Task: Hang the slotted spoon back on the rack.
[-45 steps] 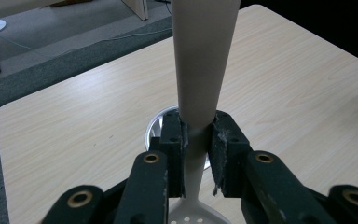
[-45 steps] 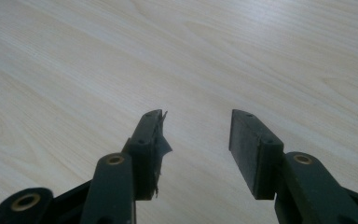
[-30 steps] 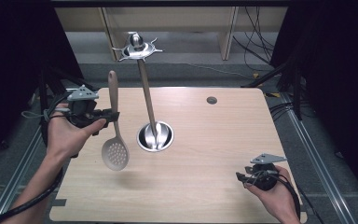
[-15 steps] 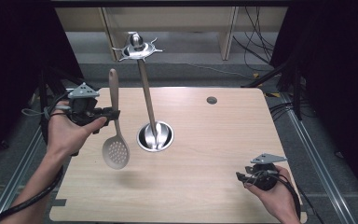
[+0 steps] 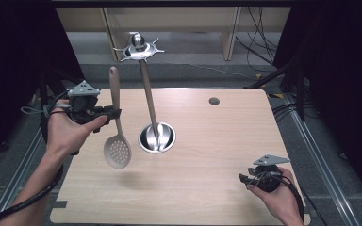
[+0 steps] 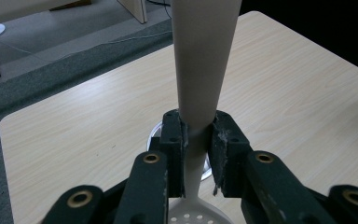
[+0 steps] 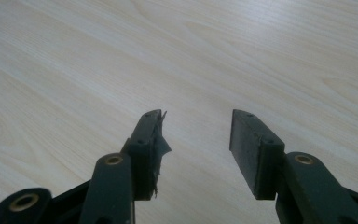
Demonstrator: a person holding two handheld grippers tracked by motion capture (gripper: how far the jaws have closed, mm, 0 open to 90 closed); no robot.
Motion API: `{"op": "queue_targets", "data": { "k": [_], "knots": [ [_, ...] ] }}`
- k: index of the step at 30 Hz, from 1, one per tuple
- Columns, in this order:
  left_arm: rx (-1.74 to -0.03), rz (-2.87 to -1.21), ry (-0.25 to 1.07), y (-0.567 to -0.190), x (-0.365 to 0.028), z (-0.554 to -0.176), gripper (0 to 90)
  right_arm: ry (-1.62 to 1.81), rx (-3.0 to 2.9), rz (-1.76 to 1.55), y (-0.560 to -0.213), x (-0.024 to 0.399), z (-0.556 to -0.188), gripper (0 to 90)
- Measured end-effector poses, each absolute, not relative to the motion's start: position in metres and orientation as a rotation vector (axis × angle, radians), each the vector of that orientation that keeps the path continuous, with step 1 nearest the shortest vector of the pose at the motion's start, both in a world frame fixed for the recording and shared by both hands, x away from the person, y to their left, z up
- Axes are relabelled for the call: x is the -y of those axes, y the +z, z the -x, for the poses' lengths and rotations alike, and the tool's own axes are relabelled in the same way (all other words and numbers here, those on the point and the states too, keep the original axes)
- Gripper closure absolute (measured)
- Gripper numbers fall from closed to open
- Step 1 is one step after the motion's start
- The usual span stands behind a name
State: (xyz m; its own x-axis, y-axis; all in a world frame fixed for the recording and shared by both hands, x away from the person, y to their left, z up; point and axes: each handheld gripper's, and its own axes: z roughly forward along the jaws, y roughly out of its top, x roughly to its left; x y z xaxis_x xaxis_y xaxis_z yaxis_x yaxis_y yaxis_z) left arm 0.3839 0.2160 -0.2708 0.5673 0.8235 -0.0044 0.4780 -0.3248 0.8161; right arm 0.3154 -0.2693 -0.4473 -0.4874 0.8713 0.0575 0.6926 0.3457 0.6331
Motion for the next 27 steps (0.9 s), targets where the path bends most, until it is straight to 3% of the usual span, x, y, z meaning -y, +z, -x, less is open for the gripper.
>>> {"op": "queue_targets", "data": {
  "k": [27],
  "knots": [
    [-1.039, -1.998, 0.508, -0.2604, -0.2148, -0.3907, 75.7, 0.882, -2.321, -1.418, -0.4474, 0.2678, -0.315, 54.5]
  ]
}}
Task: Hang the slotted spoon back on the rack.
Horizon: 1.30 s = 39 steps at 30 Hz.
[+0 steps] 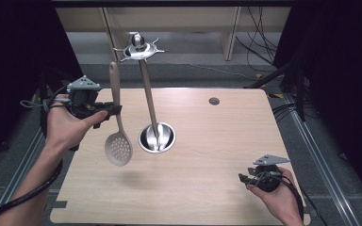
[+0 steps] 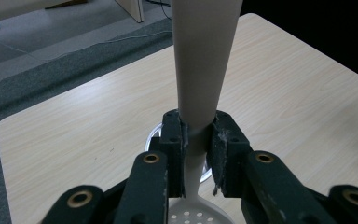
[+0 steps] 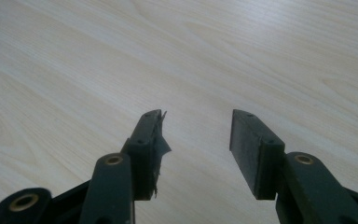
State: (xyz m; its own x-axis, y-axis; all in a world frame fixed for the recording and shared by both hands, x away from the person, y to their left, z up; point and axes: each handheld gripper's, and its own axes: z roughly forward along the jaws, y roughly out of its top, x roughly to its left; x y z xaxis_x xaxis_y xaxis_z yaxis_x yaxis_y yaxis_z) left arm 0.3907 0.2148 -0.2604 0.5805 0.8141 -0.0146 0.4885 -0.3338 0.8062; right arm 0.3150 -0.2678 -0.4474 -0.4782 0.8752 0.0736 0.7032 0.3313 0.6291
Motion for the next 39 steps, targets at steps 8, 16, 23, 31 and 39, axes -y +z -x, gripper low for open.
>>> {"op": "queue_targets", "data": {
  "k": [8, 16, 23, 31, 39],
  "knots": [
    [-1.034, -2.001, 0.494, -0.258, -0.214, -0.393, 75.7, 0.883, -2.321, -1.421, -0.447, 0.268, -0.315, 54.5],
    [-1.042, -2.008, 0.48, -0.257, -0.215, -0.398, 75.7, 0.878, -2.324, -1.37, -0.449, 0.27, -0.317, 54.3],
    [-1.029, -2.038, 0.463, -0.257, -0.217, -0.402, 75.6, 0.876, -2.321, -1.378, -0.449, 0.27, -0.317, 54.3],
    [-1.021, -2.05, 0.457, -0.253, -0.217, -0.405, 75.7, 0.874, -2.321, -1.401, -0.447, 0.269, -0.316, 54.3],
    [-1.016, -2.064, 0.452, -0.25, -0.218, -0.409, 75.6, 0.875, -2.313, -1.397, -0.447, 0.27, -0.316, 54.3]
  ]
}}
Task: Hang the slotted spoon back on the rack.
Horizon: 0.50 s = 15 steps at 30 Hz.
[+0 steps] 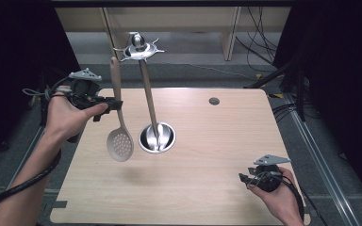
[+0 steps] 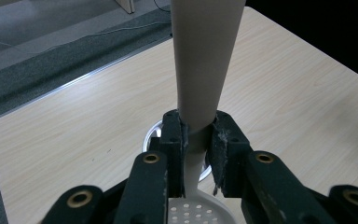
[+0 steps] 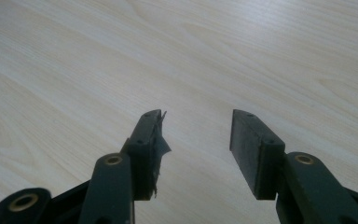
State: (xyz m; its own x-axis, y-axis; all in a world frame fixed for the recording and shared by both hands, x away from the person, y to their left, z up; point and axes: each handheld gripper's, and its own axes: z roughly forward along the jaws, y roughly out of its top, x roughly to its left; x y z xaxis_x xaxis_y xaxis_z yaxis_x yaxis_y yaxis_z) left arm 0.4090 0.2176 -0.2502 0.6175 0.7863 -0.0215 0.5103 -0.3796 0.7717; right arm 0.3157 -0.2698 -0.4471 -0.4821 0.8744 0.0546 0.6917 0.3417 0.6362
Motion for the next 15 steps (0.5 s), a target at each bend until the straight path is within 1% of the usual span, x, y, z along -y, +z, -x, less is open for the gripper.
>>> {"op": "queue_targets", "data": {
  "k": [15],
  "knots": [
    [-1.002, -2.081, 0.426, -0.2488, -0.2156, -0.4138, 75.6, 0.869, -2.319, -1.403, -0.4473, 0.2695, -0.3157, 54.0]
  ]
}}
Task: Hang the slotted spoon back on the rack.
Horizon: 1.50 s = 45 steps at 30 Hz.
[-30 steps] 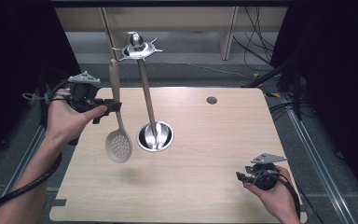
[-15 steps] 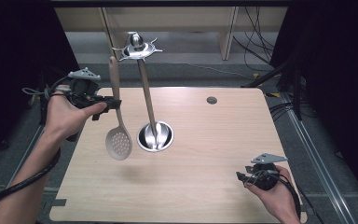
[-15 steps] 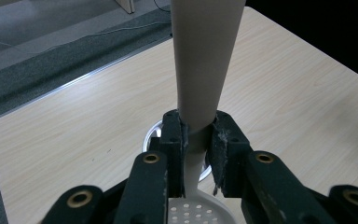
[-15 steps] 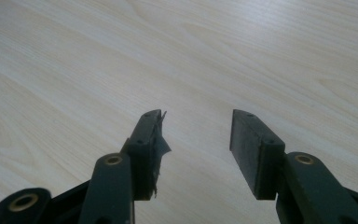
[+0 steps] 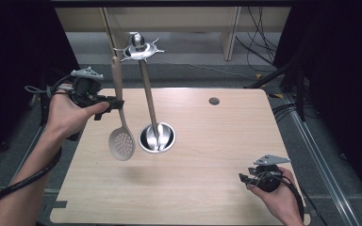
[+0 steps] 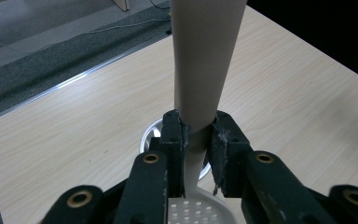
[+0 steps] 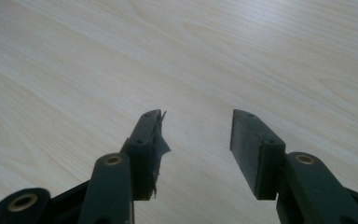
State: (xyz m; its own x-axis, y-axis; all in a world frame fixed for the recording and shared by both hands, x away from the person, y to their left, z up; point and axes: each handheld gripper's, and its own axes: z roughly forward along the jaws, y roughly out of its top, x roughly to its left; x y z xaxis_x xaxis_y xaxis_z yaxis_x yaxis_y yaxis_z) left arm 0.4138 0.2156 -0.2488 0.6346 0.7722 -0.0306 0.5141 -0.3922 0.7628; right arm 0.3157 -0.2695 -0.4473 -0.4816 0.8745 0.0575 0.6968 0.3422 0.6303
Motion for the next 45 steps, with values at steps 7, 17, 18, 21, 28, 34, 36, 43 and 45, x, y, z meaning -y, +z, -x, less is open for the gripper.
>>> {"op": "queue_targets", "data": {
  "k": [7, 17, 18, 21, 28, 34, 36, 43, 45],
  "knots": [
    [-1.003, -2.086, 0.427, -0.247, -0.215, -0.416, 75.6, 0.869, -2.318, -1.402, -0.447, 0.27, -0.316, 54.0],
    [-0.998, -2.087, 0.424, -0.247, -0.212, -0.419, 75.6, 0.865, -2.322, -1.372, -0.448, 0.271, -0.316, 54.0],
    [-1.004, -2.086, 0.421, -0.248, -0.212, -0.419, 75.6, 0.867, -2.321, -1.381, -0.448, 0.27, -0.316, 54.0],
    [-1.005, -2.092, 0.423, -0.248, -0.211, -0.42, 75.6, 0.873, -2.313, -1.395, -0.447, 0.27, -0.316, 54.0],
    [-1.008, -2.086, 0.431, -0.249, -0.21, -0.422, 75.6, 0.873, -2.312, -1.394, -0.447, 0.27, -0.315, 54.0],
    [-1.004, -2.093, 0.427, -0.249, -0.21, -0.423, 75.6, 0.875, -2.316, -1.4, -0.448, 0.27, -0.316, 54.0],
    [-1.006, -2.089, 0.429, -0.25, -0.209, -0.423, 75.6, 0.872, -2.318, -1.373, -0.449, 0.271, -0.316, 54.0],
    [-1.003, -2.1, 0.421, -0.251, -0.208, -0.425, 75.6, 0.869, -2.319, -1.392, -0.448, 0.27, -0.316, 54.0],
    [-1.005, -2.096, 0.426, -0.251, -0.208, -0.425, 75.6, 0.87, -2.321, -1.399, -0.448, 0.27, -0.316, 54.0]
  ]
}}
